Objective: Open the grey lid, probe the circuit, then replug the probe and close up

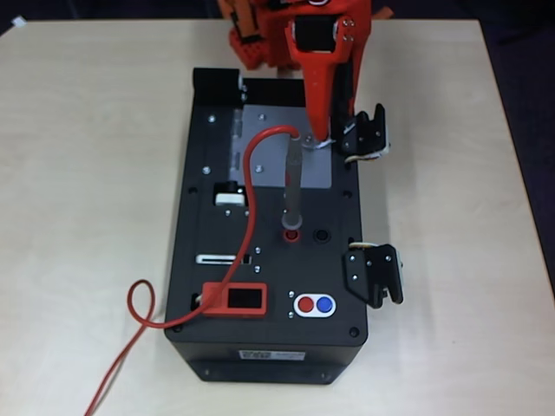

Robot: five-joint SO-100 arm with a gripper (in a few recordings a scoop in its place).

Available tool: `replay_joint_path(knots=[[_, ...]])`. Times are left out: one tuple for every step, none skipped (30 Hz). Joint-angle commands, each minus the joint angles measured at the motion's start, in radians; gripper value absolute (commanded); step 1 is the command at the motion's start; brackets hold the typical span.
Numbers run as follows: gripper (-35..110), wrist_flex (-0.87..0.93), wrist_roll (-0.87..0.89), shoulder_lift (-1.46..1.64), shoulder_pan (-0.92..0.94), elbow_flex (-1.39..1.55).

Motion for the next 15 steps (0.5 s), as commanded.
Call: replay_joint_path(knots=[[20, -0.023, 0.020, -0.017, -0.032, -0.009], [19, -0.031, 0.026, -0.021, -0.035, -0.005], [19, -0.038, 0.029, -0.025, -0.038, 0.000], [19, -0.043, 0.031, -0.026, -0.041, 0.003], [19, -0.044, 0.037, -0.028, -0.044, 0.005], [19, -0.044, 0.040, -0.028, -0.048, 0.008], [19, -0.046, 0.041, -0.029, -0.049, 0.012], [19, -0.046, 0.043, -0.029, -0.051, 0.017], [18, -0.049, 0.043, -0.028, -0.051, 0.023], [18, -0.051, 0.043, -0.026, -0.051, 0.029], [18, -0.052, 0.043, -0.023, -0.049, 0.034], [18, -0.054, 0.040, -0.020, -0.048, 0.040], [18, -0.055, 0.040, -0.017, -0.046, 0.046], [18, -0.057, 0.038, -0.014, -0.044, 0.051], [18, -0.058, 0.035, -0.012, -0.043, 0.055]])
